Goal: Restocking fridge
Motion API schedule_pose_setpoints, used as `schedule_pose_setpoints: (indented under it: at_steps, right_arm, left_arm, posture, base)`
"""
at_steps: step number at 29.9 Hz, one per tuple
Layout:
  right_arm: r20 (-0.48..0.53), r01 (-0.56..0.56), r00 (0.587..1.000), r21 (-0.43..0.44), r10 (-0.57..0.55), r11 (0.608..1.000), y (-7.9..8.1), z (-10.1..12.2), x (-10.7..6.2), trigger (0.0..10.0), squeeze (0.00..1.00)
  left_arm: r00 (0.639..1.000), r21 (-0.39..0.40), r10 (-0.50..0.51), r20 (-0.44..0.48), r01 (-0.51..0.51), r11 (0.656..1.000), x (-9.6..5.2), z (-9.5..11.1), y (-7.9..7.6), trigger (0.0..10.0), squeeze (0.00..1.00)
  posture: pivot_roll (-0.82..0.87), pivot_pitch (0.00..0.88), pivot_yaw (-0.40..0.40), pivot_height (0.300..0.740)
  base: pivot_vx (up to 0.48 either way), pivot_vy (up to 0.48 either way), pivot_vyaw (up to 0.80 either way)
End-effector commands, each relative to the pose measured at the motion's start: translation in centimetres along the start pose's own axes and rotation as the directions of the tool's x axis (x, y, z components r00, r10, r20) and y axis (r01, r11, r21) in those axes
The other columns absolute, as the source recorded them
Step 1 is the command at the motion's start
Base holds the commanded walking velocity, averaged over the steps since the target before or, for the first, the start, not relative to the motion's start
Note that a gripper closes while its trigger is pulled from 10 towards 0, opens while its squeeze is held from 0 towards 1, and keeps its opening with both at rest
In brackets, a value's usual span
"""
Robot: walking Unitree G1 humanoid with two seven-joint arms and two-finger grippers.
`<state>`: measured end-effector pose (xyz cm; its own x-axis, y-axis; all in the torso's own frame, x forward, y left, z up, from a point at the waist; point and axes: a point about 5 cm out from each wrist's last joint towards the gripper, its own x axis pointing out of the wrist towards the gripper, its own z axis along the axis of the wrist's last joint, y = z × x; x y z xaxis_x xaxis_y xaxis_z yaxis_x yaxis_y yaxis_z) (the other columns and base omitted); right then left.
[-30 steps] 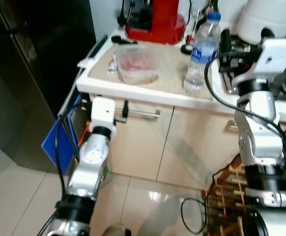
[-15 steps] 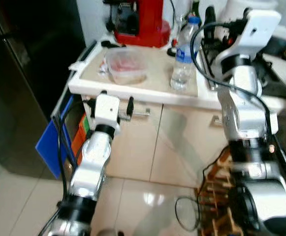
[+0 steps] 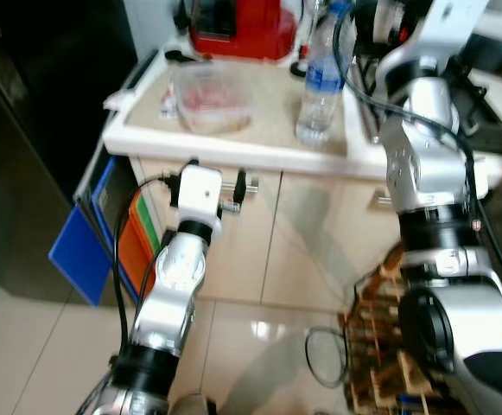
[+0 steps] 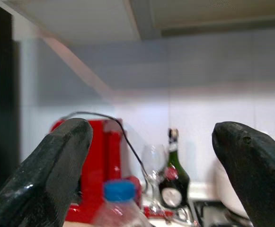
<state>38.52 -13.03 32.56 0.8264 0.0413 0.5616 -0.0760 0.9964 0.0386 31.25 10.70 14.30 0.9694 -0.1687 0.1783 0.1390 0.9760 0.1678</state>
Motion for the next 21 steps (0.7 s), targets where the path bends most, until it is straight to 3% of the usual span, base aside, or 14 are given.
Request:
schedule_pose_setpoints:
  at_steps: [1, 5, 6, 12, 21]
  right_arm:
    - [0.02, 0.005, 1.0, -0.003, -0.005, 1.0, 0.2, 1.0, 1.0, 10.0, 0.0]
    - [0.003, 0.003, 1.0, 0.009, -0.003, 1.0, 0.3, 1.2, 1.5, 10.0, 0.0]
    - [-0.052, -0.009, 0.999, 0.032, 0.011, 0.999, 0.5, 1.1, 2.2, 10.0, 0.0]
    - [-0.15, -0.029, 0.988, 0.023, 0.032, 0.999, 0.6, 0.7, 3.8, 10.0, 0.0]
    - [-0.162, -0.011, 0.987, -0.026, 0.007, 1.0, 0.1, 1.4, 4.9, 10.0, 0.0]
  left_arm:
    - [1.0, 0.003, 0.014, 0.001, -0.014, 1.0, -0.1, 0.1, 0.3, 10.0, 0.0]
    - [1.0, 0.001, 0.016, 0.001, -0.016, 1.0, -0.2, 0.1, 0.3, 10.0, 0.0]
    - [1.0, 0.0, 0.016, -0.001, -0.016, 1.0, -0.2, 0.1, 0.3, 10.0, 0.0]
    - [1.0, 0.002, 0.009, -0.003, -0.009, 1.0, -0.4, 0.0, 0.1, 10.0, 0.0]
    - [1.0, 0.018, 0.02, -0.008, -0.02, 1.0, -0.8, 0.0, 0.0, 10.0, 0.0]
  posture:
    - [0.11, 0.052, -0.02, 0.732]
    - [0.11, 0.057, -0.02, 0.732]
    - [0.11, 0.058, -0.019, 0.732]
    - [0.12, 0.065, -0.033, 0.732]
    - [0.15, 0.072, -0.053, 0.732]
  base:
    - [0.0, 0.0, 0.0]
    - [0.0, 0.0, 0.0]
    - [0.0, 0.0, 0.0]
    - [0.0, 0.0, 0.0]
    - [0.0, 0.0, 0.0]
